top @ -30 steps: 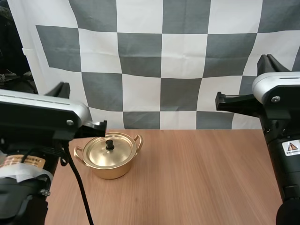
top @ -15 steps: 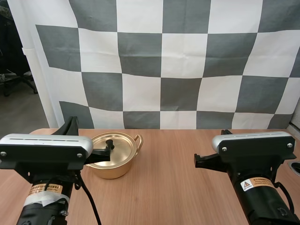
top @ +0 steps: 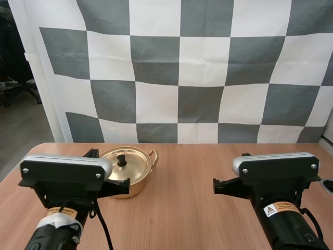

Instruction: Open the pot, put the car inside, and close it

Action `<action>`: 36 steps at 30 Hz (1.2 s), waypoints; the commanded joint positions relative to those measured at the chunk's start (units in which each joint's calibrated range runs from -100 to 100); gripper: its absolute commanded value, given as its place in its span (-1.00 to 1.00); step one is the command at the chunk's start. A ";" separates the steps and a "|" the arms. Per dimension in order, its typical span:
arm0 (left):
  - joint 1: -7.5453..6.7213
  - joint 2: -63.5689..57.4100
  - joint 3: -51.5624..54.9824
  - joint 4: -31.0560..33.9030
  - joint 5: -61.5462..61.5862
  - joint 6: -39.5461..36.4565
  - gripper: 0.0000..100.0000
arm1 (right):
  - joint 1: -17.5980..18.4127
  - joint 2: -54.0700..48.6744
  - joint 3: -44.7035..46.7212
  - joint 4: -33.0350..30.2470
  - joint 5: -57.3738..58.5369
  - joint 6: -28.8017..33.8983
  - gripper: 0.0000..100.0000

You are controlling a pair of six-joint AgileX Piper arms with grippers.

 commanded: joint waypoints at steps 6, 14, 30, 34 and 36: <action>0.03 0.00 0.00 0.42 16.72 0.01 -1.00 | -0.01 0.00 0.00 -2.40 20.68 0.02 -1.00; 0.03 0.00 0.00 0.50 19.44 -0.09 -1.00 | -0.01 0.00 0.00 -2.44 21.12 0.13 -1.00; 0.03 0.00 0.00 0.55 17.01 0.04 -1.00 | -0.01 0.00 0.00 -2.55 21.08 0.13 -1.00; 0.03 0.00 0.00 0.55 17.01 0.04 -1.00 | -0.01 0.00 0.00 -2.55 21.08 0.13 -1.00; 0.03 0.00 0.00 0.55 17.01 0.04 -1.00 | -0.01 0.00 0.00 -2.55 21.08 0.13 -1.00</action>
